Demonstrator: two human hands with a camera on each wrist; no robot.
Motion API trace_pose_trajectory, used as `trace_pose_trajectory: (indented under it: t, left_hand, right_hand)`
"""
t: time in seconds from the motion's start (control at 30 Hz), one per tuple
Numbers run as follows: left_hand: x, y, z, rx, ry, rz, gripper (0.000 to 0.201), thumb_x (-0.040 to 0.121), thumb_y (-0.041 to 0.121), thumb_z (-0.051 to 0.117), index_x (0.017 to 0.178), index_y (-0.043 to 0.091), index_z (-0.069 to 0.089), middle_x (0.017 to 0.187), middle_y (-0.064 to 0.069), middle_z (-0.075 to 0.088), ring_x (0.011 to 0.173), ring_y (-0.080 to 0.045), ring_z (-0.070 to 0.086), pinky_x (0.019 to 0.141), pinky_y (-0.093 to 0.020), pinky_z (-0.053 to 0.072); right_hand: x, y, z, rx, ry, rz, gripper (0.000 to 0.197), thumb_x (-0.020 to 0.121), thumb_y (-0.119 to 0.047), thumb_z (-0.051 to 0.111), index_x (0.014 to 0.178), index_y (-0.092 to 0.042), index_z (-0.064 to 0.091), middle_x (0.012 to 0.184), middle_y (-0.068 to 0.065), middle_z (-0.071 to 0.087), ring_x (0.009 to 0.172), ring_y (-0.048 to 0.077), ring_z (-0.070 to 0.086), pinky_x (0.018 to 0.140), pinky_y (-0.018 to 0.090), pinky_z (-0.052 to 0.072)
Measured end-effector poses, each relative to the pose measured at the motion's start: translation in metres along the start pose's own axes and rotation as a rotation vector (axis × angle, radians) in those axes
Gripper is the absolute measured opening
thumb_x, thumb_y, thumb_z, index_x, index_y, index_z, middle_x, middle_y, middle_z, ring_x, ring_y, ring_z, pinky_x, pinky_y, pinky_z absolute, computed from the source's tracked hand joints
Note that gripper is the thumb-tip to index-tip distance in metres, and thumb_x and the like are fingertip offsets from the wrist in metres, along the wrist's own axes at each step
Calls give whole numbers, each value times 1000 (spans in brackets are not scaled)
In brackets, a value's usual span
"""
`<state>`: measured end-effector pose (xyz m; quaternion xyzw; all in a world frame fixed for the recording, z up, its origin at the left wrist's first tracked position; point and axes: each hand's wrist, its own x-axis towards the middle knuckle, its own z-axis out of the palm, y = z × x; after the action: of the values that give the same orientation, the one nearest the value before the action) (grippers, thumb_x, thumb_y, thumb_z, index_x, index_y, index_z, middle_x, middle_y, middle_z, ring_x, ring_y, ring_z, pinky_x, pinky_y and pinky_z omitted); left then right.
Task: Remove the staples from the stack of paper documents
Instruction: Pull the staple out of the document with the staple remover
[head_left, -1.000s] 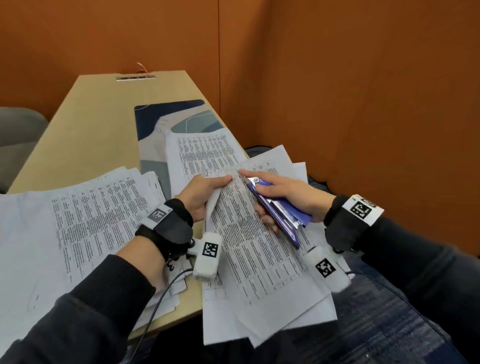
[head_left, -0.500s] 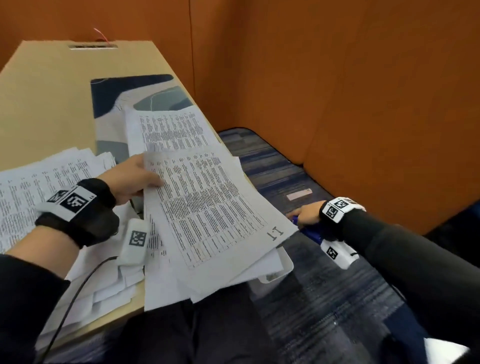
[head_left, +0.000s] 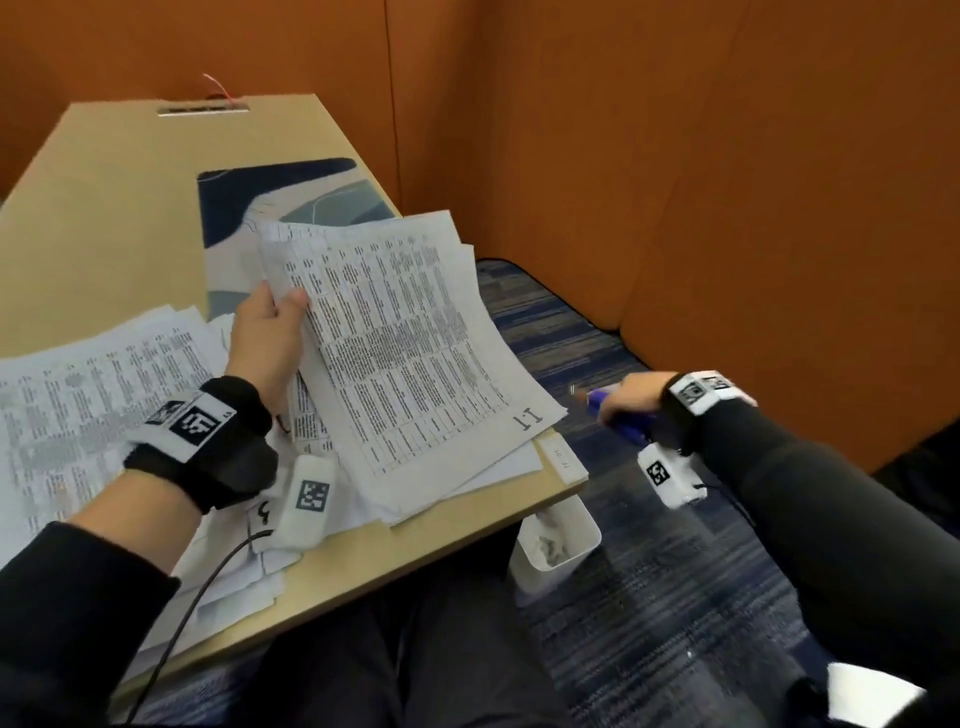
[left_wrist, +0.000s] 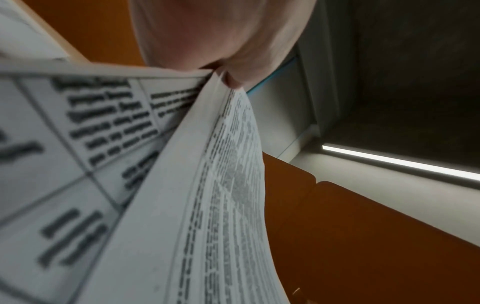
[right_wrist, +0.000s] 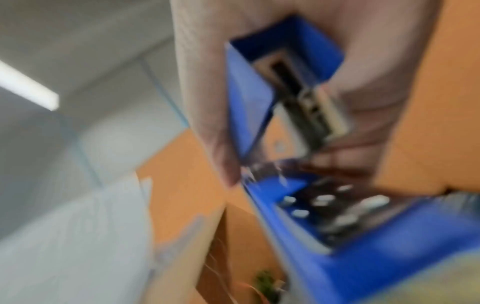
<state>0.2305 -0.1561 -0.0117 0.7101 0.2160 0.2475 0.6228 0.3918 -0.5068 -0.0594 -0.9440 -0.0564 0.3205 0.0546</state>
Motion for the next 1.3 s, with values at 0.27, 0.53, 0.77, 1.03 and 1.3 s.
trace_pose_trajectory:
  t: [0.27, 0.53, 0.77, 1.03, 1.3]
  left_hand:
    - [-11, 54, 26, 136, 164, 479, 32, 103, 26, 36, 101, 1, 57, 89, -16, 57, 75, -17, 50, 74, -36, 41]
    - [-35, 143, 26, -190, 299, 815, 23, 103, 17, 24, 90, 35, 32, 79, 29, 52, 75, 20, 46, 73, -6, 38]
    - [-27, 70, 18, 44, 282, 619, 21, 93, 49, 33, 86, 32, 42, 80, -1, 47, 66, 4, 42, 61, -23, 35]
    - [-15, 60, 26, -47, 404, 600, 34, 95, 40, 37, 92, 10, 54, 73, 12, 49, 62, 9, 47, 56, -9, 33]
    - [-1, 56, 26, -23, 466, 586, 20, 102, 15, 31, 85, 8, 40, 66, 10, 33, 55, 5, 37, 53, -16, 26]
  right_hand:
    - [-79, -75, -44, 1357, 86, -645, 29, 100, -35, 48, 96, -11, 63, 95, 7, 74, 84, 16, 72, 76, 29, 59]
    - [-128, -127, -48, 1361, 280, -1017, 23, 91, -38, 56, 83, -17, 57, 74, -2, 61, 71, 18, 61, 80, 38, 52]
    - [-106, -129, -2, 1346, 284, -949, 56, 79, -53, 72, 115, -12, 62, 113, 18, 66, 109, 37, 62, 104, 53, 44]
    - [-107, -143, -6, 1372, 357, -922, 25, 87, -38, 62, 100, -17, 65, 97, 5, 72, 95, 24, 68, 94, 44, 53]
    - [-101, -154, -4, 1314, 461, -900, 53, 79, -56, 67, 95, -6, 61, 90, 12, 66, 87, 25, 65, 88, 42, 51]
